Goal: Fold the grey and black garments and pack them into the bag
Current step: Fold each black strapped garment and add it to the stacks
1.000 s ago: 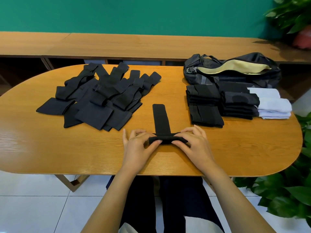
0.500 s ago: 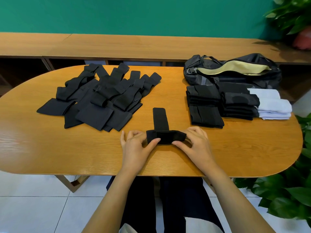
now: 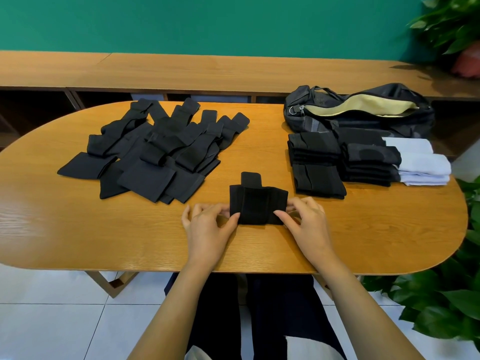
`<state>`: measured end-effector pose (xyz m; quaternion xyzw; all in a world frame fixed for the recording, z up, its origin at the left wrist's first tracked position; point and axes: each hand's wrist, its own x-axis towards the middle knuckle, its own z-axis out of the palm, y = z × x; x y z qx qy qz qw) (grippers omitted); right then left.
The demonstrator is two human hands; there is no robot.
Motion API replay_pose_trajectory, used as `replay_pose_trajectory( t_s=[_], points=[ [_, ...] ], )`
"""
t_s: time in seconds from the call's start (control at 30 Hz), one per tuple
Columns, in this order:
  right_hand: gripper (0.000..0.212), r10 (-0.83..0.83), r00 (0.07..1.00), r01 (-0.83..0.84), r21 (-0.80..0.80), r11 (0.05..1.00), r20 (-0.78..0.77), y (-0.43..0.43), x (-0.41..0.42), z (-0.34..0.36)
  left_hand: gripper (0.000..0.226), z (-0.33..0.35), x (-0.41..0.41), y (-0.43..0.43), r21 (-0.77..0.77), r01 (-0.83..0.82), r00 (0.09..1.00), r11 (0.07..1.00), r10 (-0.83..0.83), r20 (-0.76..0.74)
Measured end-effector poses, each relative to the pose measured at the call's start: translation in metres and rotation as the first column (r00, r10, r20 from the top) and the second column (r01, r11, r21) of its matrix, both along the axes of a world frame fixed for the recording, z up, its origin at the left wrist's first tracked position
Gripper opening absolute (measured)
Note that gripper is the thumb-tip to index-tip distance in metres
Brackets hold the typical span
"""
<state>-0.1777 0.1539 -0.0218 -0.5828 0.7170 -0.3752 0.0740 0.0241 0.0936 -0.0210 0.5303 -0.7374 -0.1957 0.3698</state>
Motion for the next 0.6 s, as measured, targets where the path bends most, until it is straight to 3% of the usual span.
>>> replay_pose_trajectory(
  t_s=[0.07, 0.2, 0.33, 0.43, 0.6],
  points=[
    [0.02, 0.011, 1.0, -0.012, -0.028, 1.0, -0.025, 0.0003, 0.0, -0.0007, 0.013, -0.0006, 0.0004, -0.0005, -0.001, -0.019, 1.0, 1.0, 0.019, 0.006],
    [0.023, 0.02, 0.999, -0.02, -0.007, 1.0, -0.033, -0.0018, -0.0013, -0.0035, 0.041, -0.0011, 0.0006, -0.0008, 0.018, -0.026, 1.0, 0.999, 0.026, 0.0],
    [0.03, 0.007, 0.998, -0.007, -0.01, 1.0, -0.065, -0.0024, 0.0008, -0.0016, 0.039, -0.0015, 0.0013, -0.0011, -0.023, -0.009, 0.999, 1.0, 0.01, 0.049],
    [0.028, 0.048, 0.984, -0.06, -0.064, 0.996, -0.172, -0.0011, 0.0004, -0.0006, 0.041, -0.0005, 0.0017, -0.0009, -0.034, 0.094, 0.992, 0.995, -0.091, 0.083],
    [0.049, 0.132, 0.953, -0.124, 0.048, 0.991, -0.273, -0.002, 0.0043, 0.0012, 0.064, 0.0042, 0.0003, 0.0002, 0.047, 0.245, 0.944, 0.968, -0.249, 0.216]
  ],
)
